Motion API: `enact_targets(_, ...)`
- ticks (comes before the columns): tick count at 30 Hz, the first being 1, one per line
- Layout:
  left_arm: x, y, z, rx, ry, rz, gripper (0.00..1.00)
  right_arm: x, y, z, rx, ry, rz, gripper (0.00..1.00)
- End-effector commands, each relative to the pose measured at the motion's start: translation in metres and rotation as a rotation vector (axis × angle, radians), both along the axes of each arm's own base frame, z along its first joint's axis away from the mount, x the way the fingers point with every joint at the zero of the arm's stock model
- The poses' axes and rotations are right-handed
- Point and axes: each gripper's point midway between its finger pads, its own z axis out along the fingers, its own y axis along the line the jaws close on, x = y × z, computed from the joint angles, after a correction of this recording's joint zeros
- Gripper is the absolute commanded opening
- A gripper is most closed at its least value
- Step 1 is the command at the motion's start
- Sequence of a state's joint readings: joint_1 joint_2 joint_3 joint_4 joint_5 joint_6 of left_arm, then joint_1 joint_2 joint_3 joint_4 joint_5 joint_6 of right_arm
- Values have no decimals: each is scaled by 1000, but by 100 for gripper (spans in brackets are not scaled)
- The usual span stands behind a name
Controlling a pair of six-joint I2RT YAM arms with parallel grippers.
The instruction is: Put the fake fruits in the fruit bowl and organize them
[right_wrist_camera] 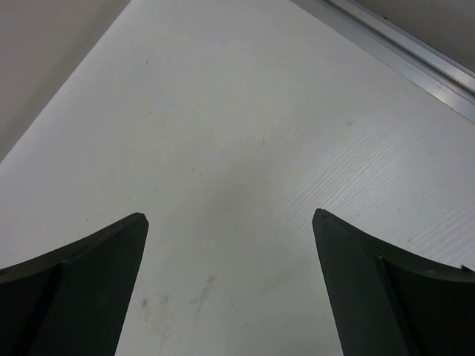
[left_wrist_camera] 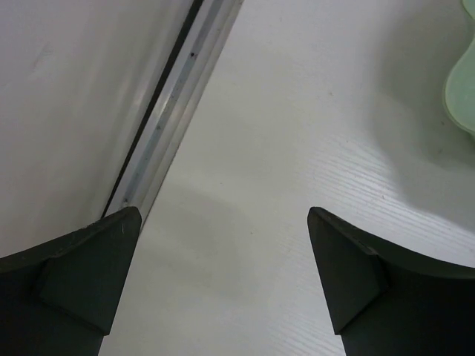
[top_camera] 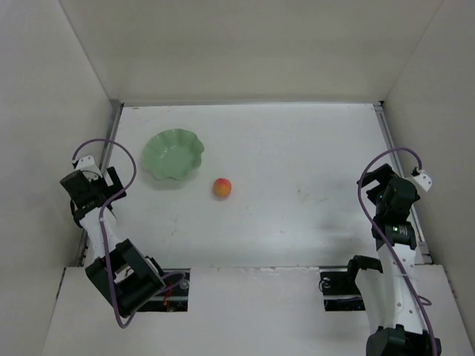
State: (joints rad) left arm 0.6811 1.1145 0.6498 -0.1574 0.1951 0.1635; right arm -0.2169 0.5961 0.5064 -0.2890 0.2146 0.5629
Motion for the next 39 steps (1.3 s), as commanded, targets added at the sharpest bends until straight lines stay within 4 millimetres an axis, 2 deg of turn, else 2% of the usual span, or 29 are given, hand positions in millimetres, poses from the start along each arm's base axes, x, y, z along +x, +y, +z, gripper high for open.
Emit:
enact_targets(1, 11, -17, 17, -19, -58, -84, 99, 3, -3, 15, -10, -43, -16, 100)
enact_targets(3, 22, -35, 36, -19, -89, -202, 99, 4, -3, 16, -11, -40, -14, 100)
enact_targets(6, 40, -63, 82, -28, -153, -373, 95, 5, -2, 16, -13, -38, -9, 100)
enact_targets(9, 61, -122, 128, -25, -179, -577, 95, 7, -1, 16, -12, -35, -1, 100)
enact_targets(11, 70, -164, 142, 35, -140, -708, 96, 8, -1, 16, -13, -33, 1, 100)
enact_targets(13, 76, -212, 140, 105, -60, -842, 96, 8, 0, 17, -14, -34, 3, 100)
enact_targets(17, 65, -304, 106, 249, 103, -1136, 96, 8, 3, 16, -14, -32, 15, 100)
enact_targets(19, 56, -341, 90, 268, 135, -1249, 97, 8, 6, 15, -20, -26, 30, 100)
enact_targets(21, 52, -367, 70, 263, 178, -1331, 98, 8, 11, 15, -36, -20, 50, 100)
enact_targets(23, 54, -380, 44, 250, 243, -1358, 96, 7, 13, 18, -54, -20, 58, 100)
enact_targets(25, 61, -388, 27, 229, 281, -1359, 93, 6, 16, 19, -74, -13, 68, 100)
enact_targets(28, 67, -397, 14, 215, 286, -1372, 94, 6, 21, 21, -101, -1, 88, 100)
enact_targets(31, 64, -404, -1, 195, 315, -1401, 94, 7, 23, 21, -118, 6, 94, 100)
enact_targets(35, 57, -403, -26, 161, 385, -1413, 93, 8, 24, 26, -118, 2, 99, 100)
enact_targets(39, 59, -396, -49, 150, 438, -1394, 91, 10, 23, 30, -123, 0, 99, 100)
